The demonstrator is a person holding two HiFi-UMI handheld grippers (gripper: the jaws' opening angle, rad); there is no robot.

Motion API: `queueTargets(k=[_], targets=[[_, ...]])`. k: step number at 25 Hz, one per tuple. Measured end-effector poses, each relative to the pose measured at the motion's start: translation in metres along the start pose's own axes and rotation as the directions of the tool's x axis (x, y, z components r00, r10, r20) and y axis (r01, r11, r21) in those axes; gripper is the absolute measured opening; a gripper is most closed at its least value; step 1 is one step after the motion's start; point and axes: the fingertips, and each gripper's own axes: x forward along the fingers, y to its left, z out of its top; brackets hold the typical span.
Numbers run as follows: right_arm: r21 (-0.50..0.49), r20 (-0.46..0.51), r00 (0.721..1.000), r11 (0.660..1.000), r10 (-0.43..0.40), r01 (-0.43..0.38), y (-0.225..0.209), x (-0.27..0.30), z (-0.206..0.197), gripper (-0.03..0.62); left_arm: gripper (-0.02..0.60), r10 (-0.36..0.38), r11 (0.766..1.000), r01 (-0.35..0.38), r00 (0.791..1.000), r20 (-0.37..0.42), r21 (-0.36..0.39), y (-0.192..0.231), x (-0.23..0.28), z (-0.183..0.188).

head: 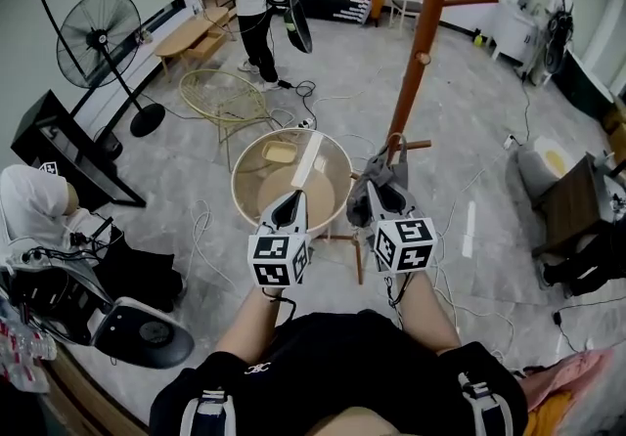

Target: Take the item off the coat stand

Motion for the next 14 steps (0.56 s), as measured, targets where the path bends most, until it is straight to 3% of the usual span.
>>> queueTargets(k=[8,14], targets=[[-0.003,0.013,1.000,1.000,-0.002,0.002,0.005,-0.018,0.007,0.049,0.017,-0.019,1.000,0.019,1.000,0.003,0.001,-0.015,-0.015,0.004],[0.006,0.022,1.000,1.000,-0.004,0.004,-0.007,-0.056,0.020,0.048,0.017,-0.028,1.000,0.028,1.000,0.002,0.006,-0.051,-0.032,0.014]])
